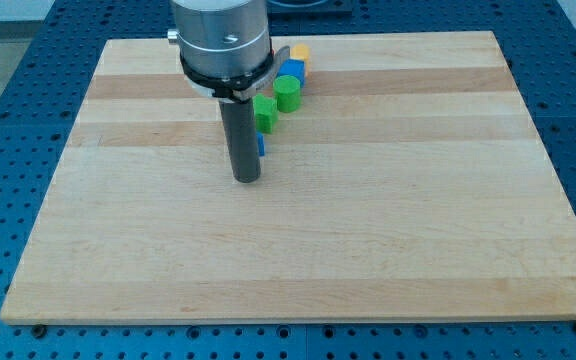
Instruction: Push the blue triangle into the green star
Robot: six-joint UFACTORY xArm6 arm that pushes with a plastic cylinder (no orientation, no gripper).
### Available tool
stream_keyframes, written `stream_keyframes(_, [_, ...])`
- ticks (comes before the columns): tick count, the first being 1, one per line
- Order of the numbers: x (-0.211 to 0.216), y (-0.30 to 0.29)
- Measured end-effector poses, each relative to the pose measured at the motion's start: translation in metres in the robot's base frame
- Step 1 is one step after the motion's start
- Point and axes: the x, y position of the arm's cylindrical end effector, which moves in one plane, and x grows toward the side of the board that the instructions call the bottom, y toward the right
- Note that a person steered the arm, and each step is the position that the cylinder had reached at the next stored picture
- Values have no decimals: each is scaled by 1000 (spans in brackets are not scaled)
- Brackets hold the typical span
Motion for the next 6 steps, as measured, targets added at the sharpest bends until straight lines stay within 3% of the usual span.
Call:
stream_keyframes(1, [-14, -26])
stream_keyframes(3, [-4, 3])
stream_keyframes(4, [-29, -2])
stream_keyframes(6, [-32, -15])
